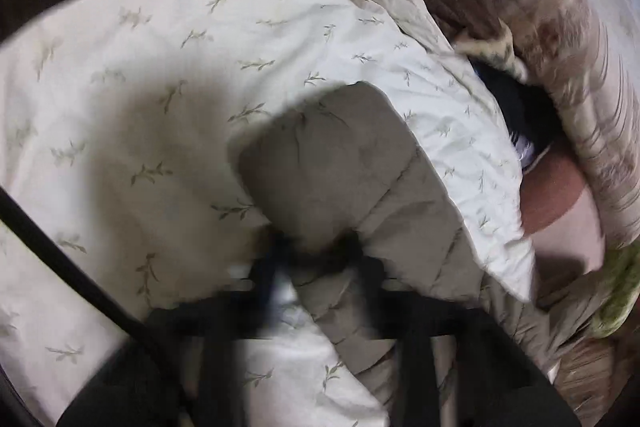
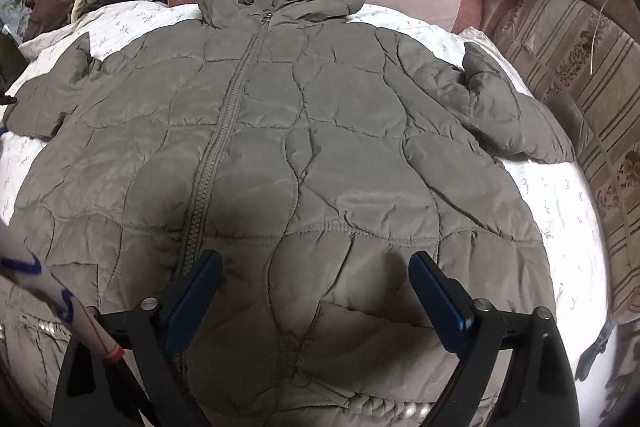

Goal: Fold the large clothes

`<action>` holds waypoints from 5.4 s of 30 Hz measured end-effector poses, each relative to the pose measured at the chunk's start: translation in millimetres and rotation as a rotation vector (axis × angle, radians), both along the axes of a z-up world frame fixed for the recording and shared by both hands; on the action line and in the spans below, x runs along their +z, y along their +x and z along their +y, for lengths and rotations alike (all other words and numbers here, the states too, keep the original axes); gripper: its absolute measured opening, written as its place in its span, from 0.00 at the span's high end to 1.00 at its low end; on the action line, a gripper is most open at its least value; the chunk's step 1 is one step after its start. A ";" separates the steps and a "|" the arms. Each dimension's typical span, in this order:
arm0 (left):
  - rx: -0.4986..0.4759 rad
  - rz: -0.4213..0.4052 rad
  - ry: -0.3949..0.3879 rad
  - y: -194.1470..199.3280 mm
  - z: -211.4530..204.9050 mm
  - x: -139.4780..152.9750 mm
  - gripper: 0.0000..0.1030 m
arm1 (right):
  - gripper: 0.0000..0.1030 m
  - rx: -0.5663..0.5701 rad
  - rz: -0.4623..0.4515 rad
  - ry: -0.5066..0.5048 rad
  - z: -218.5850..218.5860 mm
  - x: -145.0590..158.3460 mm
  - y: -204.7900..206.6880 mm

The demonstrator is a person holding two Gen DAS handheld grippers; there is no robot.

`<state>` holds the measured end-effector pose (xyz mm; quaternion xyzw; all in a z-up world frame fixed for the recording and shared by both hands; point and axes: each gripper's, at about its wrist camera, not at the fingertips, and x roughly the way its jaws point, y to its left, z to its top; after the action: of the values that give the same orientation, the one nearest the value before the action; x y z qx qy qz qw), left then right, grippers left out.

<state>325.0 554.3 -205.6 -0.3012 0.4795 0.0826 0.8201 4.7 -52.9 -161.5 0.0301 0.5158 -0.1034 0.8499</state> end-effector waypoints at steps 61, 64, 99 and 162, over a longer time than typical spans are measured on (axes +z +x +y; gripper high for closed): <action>-0.394 -0.288 0.485 -371.7 -344.2 145.5 0.44 | 0.68 -0.210 -0.079 0.351 -167.5 -1.8 88.4; -0.404 -0.281 0.496 -370.0 -356.6 144.1 0.44 | 0.53 -0.219 -0.177 0.410 -204.7 20.8 52.1; -0.423 -0.229 0.441 -365.7 -362.9 121.9 0.44 | 0.94 -0.418 -0.461 0.174 -364.8 158.6 4.3; -0.421 0.023 0.440 -113.1 -384.5 28.7 0.27 | 0.38 0.008 -0.066 0.136 -126.2 -61.7 168.6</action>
<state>211.9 169.8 -176.8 -0.0095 0.5111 0.0158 0.8593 173.3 -179.1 -223.2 0.0890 0.4937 -0.0636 0.8627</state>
